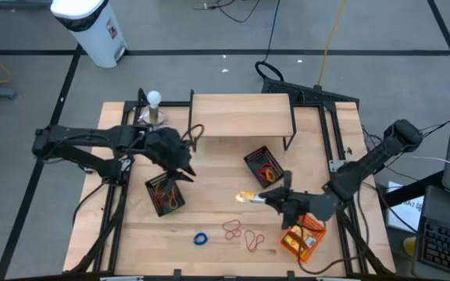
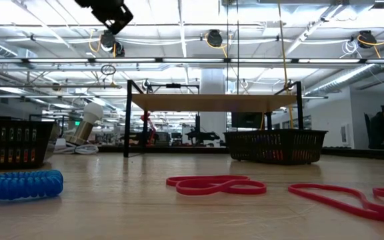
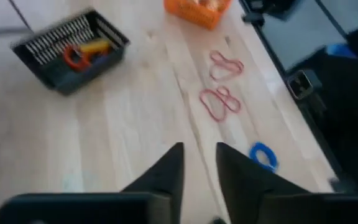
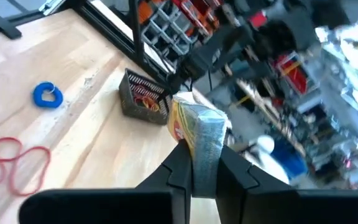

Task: Pick & Place Office Desk Supplies
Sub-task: Put the yellow crayon box into the orange bin

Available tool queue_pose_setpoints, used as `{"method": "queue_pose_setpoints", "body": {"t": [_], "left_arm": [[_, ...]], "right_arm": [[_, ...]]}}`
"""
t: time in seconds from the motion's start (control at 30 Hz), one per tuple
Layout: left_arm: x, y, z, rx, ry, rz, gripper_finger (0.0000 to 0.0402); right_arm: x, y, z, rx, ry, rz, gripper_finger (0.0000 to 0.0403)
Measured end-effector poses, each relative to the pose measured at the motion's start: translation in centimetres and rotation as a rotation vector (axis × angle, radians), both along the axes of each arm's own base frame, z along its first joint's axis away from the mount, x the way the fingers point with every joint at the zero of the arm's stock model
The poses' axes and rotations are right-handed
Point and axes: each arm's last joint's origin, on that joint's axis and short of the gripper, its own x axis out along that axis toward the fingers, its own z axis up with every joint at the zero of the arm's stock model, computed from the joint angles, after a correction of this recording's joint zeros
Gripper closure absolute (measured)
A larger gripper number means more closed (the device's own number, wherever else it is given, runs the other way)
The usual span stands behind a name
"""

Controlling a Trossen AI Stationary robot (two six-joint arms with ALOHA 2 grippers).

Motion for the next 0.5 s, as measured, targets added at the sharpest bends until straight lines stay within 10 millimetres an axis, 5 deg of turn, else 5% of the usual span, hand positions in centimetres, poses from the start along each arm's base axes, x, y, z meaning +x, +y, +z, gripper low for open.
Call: {"method": "queue_pose_setpoints", "body": {"t": [0.2, 0.5], "left_arm": [[-2.4, 0.8, -2.5, 0.039, -0.109, 0.076, 0.0394], [-5.9, 2.6, -3.4, 0.114, -0.301, 0.125, 0.0397]], "right_arm": [[-2.0, 0.3, 0.7, 0.133, -0.007, -0.030, 0.0375], [-4.5, 0.3, 1.8, 0.317, -0.011, -0.009, 0.0376]]}}
